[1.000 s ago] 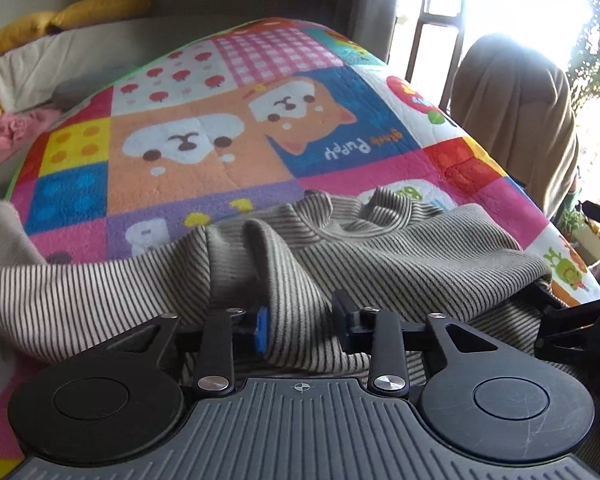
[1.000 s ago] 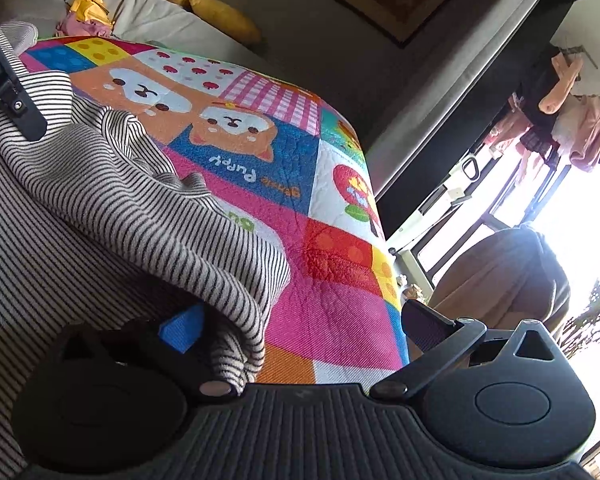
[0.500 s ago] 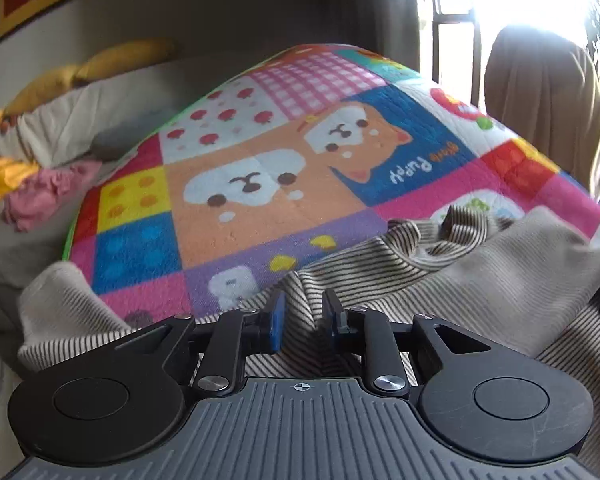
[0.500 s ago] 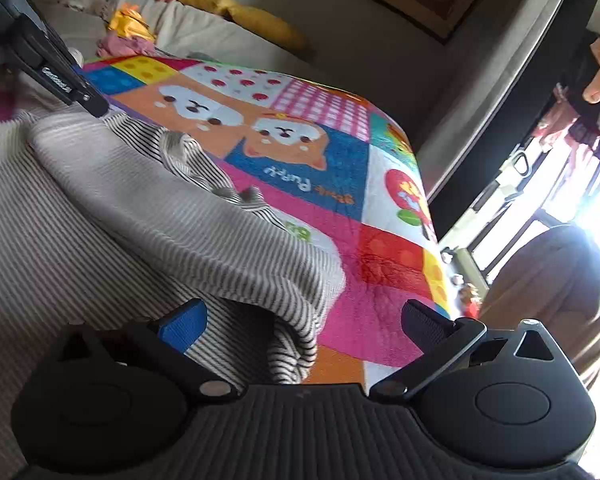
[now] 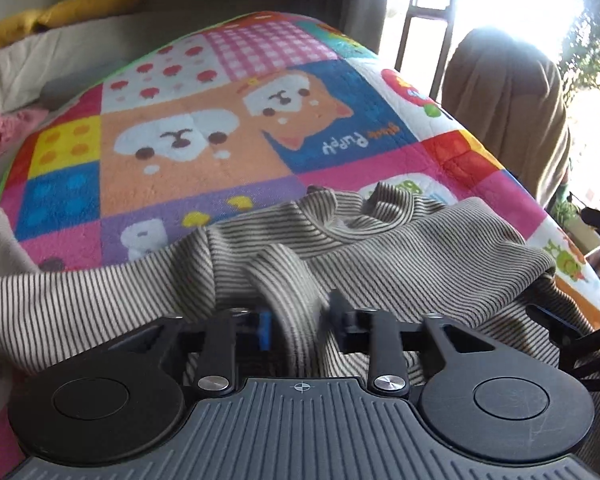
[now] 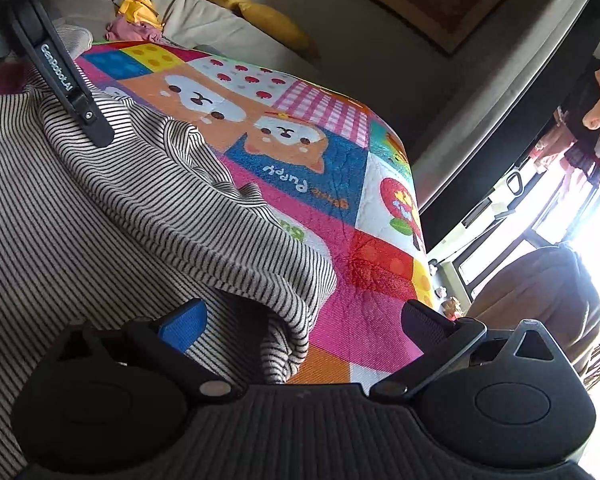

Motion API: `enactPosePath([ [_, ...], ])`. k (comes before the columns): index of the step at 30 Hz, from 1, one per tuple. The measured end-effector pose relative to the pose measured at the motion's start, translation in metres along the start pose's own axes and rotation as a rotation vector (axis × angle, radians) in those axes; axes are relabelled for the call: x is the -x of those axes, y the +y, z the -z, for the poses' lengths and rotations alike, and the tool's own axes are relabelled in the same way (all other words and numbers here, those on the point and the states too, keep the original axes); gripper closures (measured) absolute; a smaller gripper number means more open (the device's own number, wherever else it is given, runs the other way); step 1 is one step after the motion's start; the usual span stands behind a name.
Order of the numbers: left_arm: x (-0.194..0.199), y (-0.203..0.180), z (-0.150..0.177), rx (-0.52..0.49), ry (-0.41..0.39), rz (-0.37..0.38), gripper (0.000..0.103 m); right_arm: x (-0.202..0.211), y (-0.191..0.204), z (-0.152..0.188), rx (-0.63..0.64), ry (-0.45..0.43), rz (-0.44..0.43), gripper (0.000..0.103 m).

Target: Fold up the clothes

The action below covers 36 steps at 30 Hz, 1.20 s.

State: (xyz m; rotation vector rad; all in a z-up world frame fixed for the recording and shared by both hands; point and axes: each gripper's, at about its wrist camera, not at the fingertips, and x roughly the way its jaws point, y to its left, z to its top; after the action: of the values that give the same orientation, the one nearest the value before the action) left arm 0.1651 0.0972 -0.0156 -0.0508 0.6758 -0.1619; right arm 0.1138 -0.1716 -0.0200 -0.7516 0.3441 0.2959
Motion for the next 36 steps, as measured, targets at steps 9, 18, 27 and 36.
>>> enactPosePath([
  [9,0.013,-0.031,-0.032,-0.323,-0.198,-0.128,0.085,0.002,-0.041,-0.018,-0.203,-0.05,0.06,0.0],
  [18,0.008,0.016,-0.023,-0.2,-0.036,-0.169,0.054,-0.038,-0.016,0.0,-0.093,0.084,0.142,0.0],
  [27,0.086,0.14,-0.004,0.483,-0.04,-0.104,0.027,-0.033,0.0,0.005,-0.058,0.017,0.22,0.0],
  [36,0.049,0.193,0.002,0.656,-0.091,-0.331,0.031,-0.029,0.007,0.005,-0.022,-0.003,0.258,0.0],
])
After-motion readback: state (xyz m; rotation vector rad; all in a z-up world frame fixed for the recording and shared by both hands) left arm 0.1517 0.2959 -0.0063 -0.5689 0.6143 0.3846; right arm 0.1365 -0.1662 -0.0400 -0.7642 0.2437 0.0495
